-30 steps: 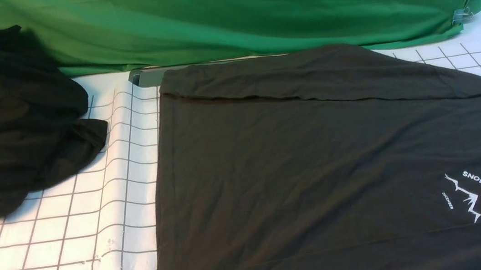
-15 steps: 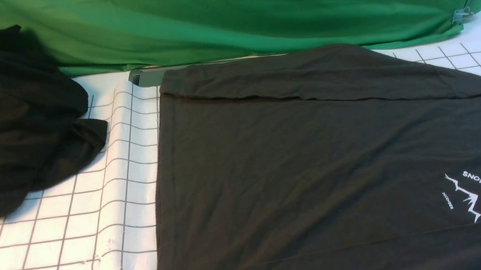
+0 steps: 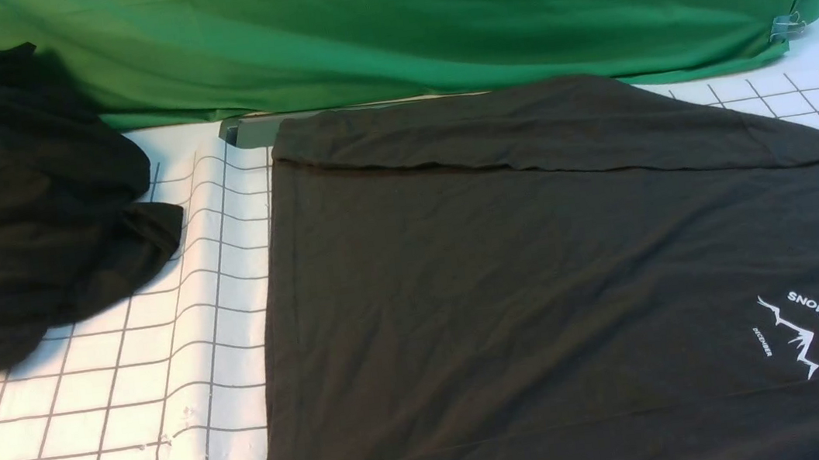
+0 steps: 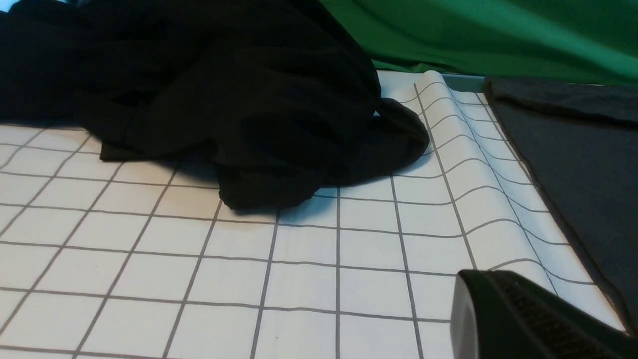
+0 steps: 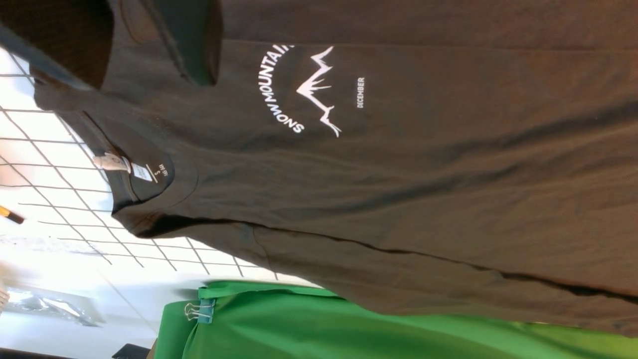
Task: Fold a long-sleeved shirt over a white checkered tablecloth.
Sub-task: 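Grasp the left edge of the dark T-shirt lying flat on the table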
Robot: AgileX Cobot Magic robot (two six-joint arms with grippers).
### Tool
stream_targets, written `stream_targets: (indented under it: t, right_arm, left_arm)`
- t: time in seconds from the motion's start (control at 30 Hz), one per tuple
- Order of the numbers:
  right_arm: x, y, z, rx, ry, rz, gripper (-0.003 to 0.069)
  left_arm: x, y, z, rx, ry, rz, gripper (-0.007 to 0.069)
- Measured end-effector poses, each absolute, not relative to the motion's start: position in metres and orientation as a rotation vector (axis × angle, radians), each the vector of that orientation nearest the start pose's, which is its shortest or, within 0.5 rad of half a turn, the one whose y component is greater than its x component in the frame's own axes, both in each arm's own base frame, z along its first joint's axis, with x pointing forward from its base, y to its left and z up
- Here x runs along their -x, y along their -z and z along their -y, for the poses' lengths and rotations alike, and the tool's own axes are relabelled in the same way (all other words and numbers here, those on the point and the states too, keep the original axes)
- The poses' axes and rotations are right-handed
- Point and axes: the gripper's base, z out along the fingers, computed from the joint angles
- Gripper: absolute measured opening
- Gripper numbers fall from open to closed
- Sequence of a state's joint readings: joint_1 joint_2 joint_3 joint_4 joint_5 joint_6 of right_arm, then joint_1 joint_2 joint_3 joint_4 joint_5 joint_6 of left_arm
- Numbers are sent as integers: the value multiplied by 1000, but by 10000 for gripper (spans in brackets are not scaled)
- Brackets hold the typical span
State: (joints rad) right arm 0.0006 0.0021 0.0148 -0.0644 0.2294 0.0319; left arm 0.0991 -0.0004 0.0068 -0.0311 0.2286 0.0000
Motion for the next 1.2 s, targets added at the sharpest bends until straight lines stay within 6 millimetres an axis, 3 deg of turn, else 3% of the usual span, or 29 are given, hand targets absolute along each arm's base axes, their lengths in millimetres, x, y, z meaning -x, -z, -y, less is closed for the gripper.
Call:
stream_targets:
  t: [1.03, 1.1, 1.17, 1.2]
  right_arm:
    - [-56, -189, 1, 17, 34, -1711, 241]
    - [-56, -190, 1, -10, 5, -1704, 241]
    - [-57, -192, -1, -152, -146, -1668, 241]
    - [-57, -195, -1, -319, -321, -1623, 241]
  left_arm:
    - [-56, -191, -6, 85, -74, -1712, 3]
    - [-56, -193, -5, 135, -11, -1681, 3]
    - [-56, -196, -2, 328, 213, -1623, 3]
    - [-57, -198, 0, 499, 411, -1575, 3]
